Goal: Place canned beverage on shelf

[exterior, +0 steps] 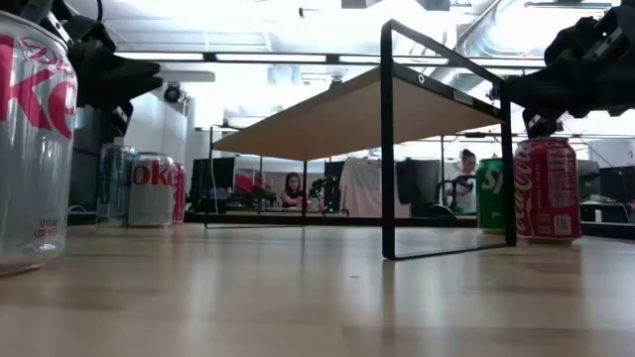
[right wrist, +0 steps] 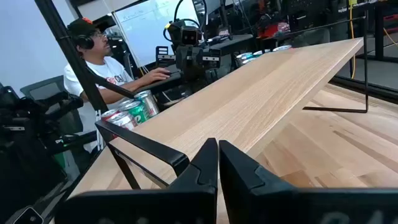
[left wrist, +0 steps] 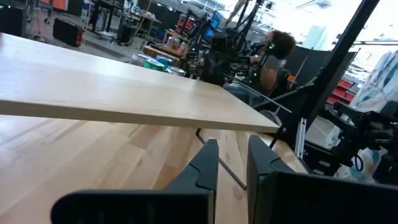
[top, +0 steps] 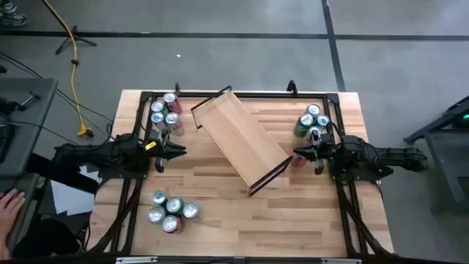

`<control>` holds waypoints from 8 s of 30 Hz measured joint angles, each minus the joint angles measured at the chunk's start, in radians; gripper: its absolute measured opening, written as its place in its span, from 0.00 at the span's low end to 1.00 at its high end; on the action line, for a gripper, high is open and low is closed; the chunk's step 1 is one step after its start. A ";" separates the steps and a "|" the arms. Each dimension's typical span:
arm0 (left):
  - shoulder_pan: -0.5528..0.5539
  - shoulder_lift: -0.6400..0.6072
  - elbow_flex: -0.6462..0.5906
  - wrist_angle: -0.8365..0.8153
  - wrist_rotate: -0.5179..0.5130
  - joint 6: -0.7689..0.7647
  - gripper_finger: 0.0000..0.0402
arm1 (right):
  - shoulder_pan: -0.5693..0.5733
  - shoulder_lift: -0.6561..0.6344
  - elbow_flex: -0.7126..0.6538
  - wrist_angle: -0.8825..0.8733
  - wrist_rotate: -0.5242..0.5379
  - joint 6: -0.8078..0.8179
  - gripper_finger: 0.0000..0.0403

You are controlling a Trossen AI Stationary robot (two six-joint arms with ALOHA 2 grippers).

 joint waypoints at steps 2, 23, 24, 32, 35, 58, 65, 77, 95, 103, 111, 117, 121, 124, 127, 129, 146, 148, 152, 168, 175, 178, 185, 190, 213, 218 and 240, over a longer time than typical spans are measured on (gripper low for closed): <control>0.000 0.000 0.000 0.000 0.000 0.000 0.01 | 0.000 0.000 0.000 0.000 0.000 0.000 0.00; 0.000 0.000 0.000 0.000 0.000 0.000 0.01 | 0.000 0.000 0.000 0.000 0.000 0.000 0.00; 0.000 0.000 0.000 0.000 0.000 0.000 0.01 | 0.000 0.000 0.000 0.000 0.000 0.000 0.00; 0.000 0.000 0.000 0.000 0.000 0.000 0.01 | 0.000 0.000 0.000 0.000 0.000 0.000 0.00; 0.000 0.000 0.000 0.000 0.000 0.000 0.01 | 0.000 0.000 0.000 0.000 0.000 0.000 0.00; 0.000 0.000 0.000 0.000 0.000 0.000 0.01 | 0.000 0.000 0.000 0.000 0.000 0.000 0.00; 0.000 0.000 0.000 0.000 0.000 0.000 0.01 | 0.000 0.000 0.000 0.000 0.000 0.000 0.00; 0.000 0.000 0.000 0.000 0.000 0.000 0.01 | 0.000 0.000 0.000 0.000 0.000 0.000 0.00; 0.000 0.000 0.000 0.000 0.000 0.000 0.01 | 0.000 0.000 0.000 0.000 0.000 0.000 0.00; 0.000 0.000 0.000 0.000 0.000 0.000 0.01 | 0.000 0.000 0.000 0.000 0.000 0.000 0.00; 0.000 0.000 0.000 0.069 0.000 -0.142 0.01 | 0.000 0.000 0.000 0.000 0.000 0.000 0.00; 0.000 0.000 0.000 0.293 -0.100 -0.373 0.01 | 0.000 0.000 0.000 0.000 0.000 0.000 0.00; 0.000 0.000 0.000 0.411 -0.250 -0.372 0.01 | 0.000 0.000 0.000 0.000 0.000 0.000 0.00; 0.002 0.024 0.017 0.517 -0.394 -0.365 0.02 | 0.000 0.000 0.000 0.000 0.000 0.000 0.00; 0.002 0.099 0.096 0.510 -0.417 -0.291 0.07 | 0.000 0.000 0.000 0.000 0.000 0.000 0.00; 0.006 0.192 0.180 0.465 -0.422 -0.265 0.13 | 0.000 0.000 0.000 0.000 0.000 0.000 0.00; 0.392 0.941 1.262 -1.060 -0.360 -0.246 0.64 | 0.000 0.000 0.000 0.000 0.000 0.000 0.00; 0.434 0.997 1.341 -1.232 -0.359 -0.296 0.65 | 0.000 0.000 0.000 0.000 0.000 0.000 0.00; 0.513 1.081 1.393 -1.456 -0.359 -0.361 0.64 | 0.000 0.000 0.000 0.000 0.000 0.000 0.00; 0.692 1.172 1.129 -1.461 -0.278 -0.349 0.63 | 0.000 0.000 0.000 0.000 0.000 0.000 0.00; 0.753 1.158 1.046 -1.292 -0.262 -0.395 0.63 | 0.000 0.000 0.000 0.000 0.000 0.000 0.00; 0.772 1.158 1.041 -1.276 -0.260 -0.394 0.63 | 0.000 0.000 0.000 0.000 0.000 0.000 0.00; 0.788 1.158 1.040 -1.320 -0.260 -0.382 0.63 | 0.000 0.000 0.000 0.000 0.000 0.000 0.00; 0.788 1.173 1.040 -1.317 -0.274 -0.383 0.63 | 0.000 0.000 0.000 0.000 0.000 0.000 0.00; 0.847 1.238 1.040 -1.302 -0.278 -0.477 0.63 | 0.000 0.000 0.000 0.000 0.000 0.000 0.00; 0.860 1.238 1.040 -1.302 -0.258 -0.472 0.63 | 0.000 0.000 0.000 0.000 0.000 0.000 0.00; 0.898 1.204 0.876 -1.111 -0.153 -0.523 0.63 | 0.000 0.000 0.000 0.000 0.000 0.000 0.00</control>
